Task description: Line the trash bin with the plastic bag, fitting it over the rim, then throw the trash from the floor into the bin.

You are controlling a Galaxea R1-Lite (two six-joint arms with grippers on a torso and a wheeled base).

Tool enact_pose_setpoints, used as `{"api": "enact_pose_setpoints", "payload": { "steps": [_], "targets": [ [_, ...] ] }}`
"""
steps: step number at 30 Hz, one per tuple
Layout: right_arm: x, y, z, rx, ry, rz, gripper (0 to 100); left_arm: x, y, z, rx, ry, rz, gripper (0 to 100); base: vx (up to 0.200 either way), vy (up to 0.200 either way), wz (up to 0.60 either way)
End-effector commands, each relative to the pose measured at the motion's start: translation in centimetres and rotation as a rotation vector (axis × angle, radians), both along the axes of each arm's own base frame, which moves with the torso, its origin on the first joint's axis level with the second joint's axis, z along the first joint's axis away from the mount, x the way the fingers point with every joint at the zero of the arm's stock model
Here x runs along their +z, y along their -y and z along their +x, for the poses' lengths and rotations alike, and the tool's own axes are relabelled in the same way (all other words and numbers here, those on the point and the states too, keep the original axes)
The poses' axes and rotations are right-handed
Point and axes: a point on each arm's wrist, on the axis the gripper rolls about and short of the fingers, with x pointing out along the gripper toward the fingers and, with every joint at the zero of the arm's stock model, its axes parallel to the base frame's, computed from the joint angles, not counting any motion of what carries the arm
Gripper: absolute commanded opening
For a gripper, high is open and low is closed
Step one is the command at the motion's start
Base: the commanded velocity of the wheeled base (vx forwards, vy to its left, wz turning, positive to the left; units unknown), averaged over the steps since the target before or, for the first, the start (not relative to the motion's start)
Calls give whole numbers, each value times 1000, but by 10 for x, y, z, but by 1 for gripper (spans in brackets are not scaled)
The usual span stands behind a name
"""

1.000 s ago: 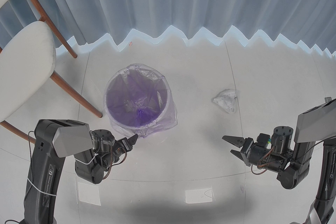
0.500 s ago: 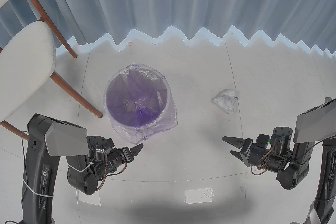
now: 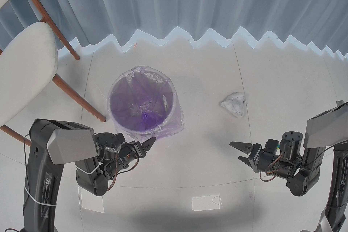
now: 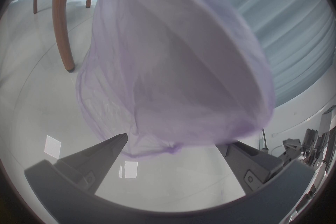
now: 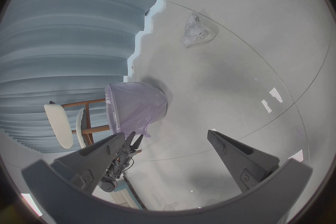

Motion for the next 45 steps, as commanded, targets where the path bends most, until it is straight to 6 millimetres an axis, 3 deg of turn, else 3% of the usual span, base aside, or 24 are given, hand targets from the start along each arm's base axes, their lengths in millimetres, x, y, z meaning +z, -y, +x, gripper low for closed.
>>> {"api": "enact_pose_setpoints", "payload": {
  "steps": [1,26,45],
  "targets": [
    [1,0,1,1,16,5,100,-3,-1,8,21,15,-4,100,0,0,0],
    [0,-1,0,6,12,2,100,-46,-10,35,68,-42,12,100,0,0,0],
    [-2,-2,-1,9,5,0,100,-45,-9,48,142,-293,-144,100,0,0,0]
  ]
}}
